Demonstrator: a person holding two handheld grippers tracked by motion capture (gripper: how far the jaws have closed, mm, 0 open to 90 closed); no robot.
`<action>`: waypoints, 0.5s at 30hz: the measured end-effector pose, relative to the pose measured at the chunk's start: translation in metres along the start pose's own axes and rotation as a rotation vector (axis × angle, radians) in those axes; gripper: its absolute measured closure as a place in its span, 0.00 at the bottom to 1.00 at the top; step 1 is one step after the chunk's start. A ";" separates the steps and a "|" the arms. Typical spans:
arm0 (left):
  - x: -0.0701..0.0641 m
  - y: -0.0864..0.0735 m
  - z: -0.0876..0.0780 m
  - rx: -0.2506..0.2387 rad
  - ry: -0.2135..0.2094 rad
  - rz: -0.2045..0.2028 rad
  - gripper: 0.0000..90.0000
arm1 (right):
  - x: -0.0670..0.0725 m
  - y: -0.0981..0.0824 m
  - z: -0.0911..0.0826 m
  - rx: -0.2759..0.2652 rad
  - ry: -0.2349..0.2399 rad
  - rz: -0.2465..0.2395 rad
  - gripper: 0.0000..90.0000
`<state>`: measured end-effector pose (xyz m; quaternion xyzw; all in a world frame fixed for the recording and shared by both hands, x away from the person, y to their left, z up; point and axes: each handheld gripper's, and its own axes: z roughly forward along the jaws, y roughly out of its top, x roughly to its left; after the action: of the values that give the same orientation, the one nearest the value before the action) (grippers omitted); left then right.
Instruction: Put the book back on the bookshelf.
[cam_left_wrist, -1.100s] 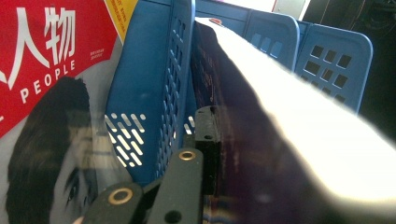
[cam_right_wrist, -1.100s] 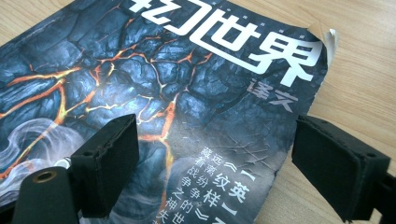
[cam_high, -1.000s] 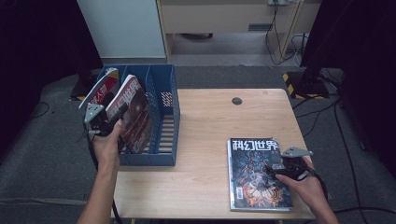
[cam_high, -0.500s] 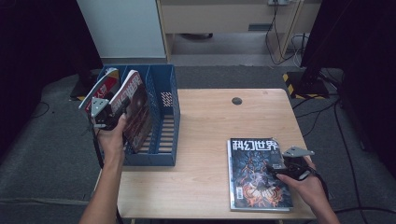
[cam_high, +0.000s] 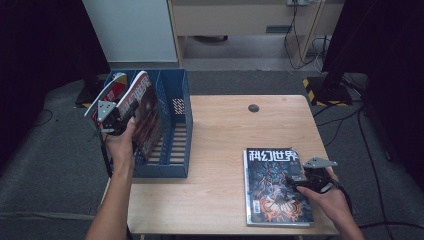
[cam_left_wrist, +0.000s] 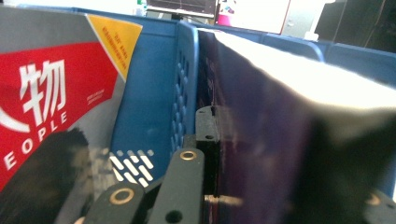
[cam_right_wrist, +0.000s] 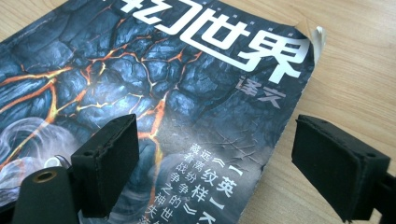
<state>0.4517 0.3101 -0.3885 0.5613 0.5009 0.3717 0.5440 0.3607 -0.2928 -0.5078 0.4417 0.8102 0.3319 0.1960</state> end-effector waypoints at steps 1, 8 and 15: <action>0.001 -0.001 0.000 0.000 0.002 0.002 0.93 | 0.000 0.000 0.000 0.002 -0.002 0.002 0.17; 0.002 -0.007 0.001 0.003 0.007 -0.004 0.93 | -0.003 -0.001 -0.002 -0.003 -0.008 0.003 0.17; 0.003 -0.009 0.000 -0.001 0.004 -0.005 0.93 | -0.003 -0.001 -0.002 -0.001 -0.008 0.004 0.17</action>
<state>0.4512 0.3118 -0.3980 0.5591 0.5034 0.3715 0.5441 0.3608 -0.2964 -0.5072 0.4445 0.8082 0.3310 0.1991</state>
